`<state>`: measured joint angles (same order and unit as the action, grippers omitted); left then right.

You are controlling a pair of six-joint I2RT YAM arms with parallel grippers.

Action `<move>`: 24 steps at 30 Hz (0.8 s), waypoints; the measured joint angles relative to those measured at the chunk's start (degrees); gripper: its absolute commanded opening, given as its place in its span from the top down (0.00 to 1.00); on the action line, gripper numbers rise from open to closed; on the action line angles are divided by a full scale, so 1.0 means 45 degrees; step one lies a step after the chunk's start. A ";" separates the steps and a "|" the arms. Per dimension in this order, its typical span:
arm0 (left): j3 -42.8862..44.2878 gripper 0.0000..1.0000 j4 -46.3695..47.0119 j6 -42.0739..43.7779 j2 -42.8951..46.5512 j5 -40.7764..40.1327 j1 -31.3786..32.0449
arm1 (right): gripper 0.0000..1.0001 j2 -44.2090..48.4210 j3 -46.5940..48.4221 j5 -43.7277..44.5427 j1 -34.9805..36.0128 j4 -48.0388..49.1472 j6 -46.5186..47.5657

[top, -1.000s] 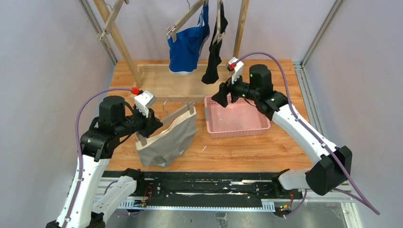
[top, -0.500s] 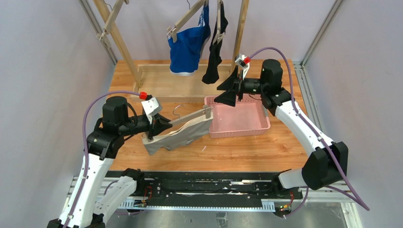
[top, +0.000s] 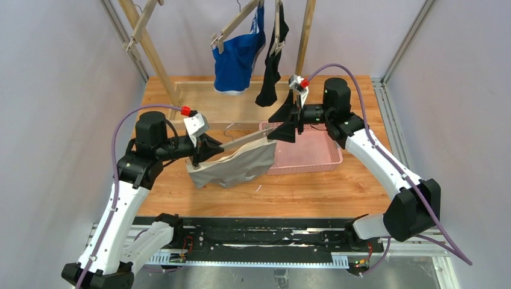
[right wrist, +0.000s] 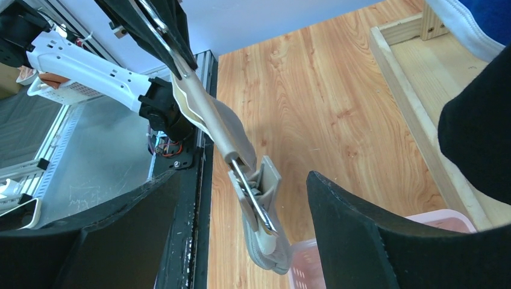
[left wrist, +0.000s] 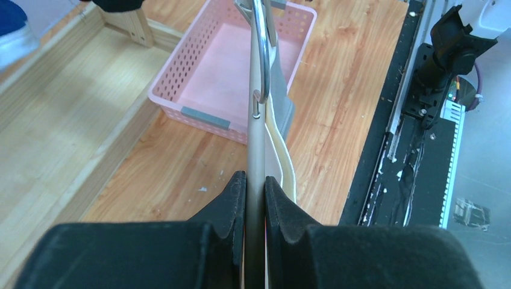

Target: Remove the underwear clipped to the hanger

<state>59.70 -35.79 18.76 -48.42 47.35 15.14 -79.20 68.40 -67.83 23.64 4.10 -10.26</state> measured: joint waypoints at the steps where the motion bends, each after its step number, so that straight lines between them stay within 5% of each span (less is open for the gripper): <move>1: 0.0049 1.00 0.0029 -0.0005 0.0068 0.0005 0.0000 | 0.21 0.0000 0.0000 0.0029 0.0039 -0.0078 0.0087; 19: 0.0301 1.00 -0.0005 -0.0223 0.0661 0.0058 0.0000 | 0.24 -0.0427 0.0525 0.0330 0.0845 -0.0321 0.0345; 21: 0.0301 1.00 -0.0005 -0.0248 0.0661 0.0044 0.0000 | 0.42 -0.0427 0.0549 0.0345 0.0971 -0.0321 0.0345; 24: 0.0301 1.00 0.0000 -0.0282 0.0656 -0.0029 0.0000 | 0.90 -0.0495 0.0578 0.0374 0.1049 -0.0374 0.0359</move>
<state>61.06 -35.79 17.50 -45.47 47.22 15.14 -81.43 71.00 -66.15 28.36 2.42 -8.64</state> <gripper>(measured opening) 0.148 0.458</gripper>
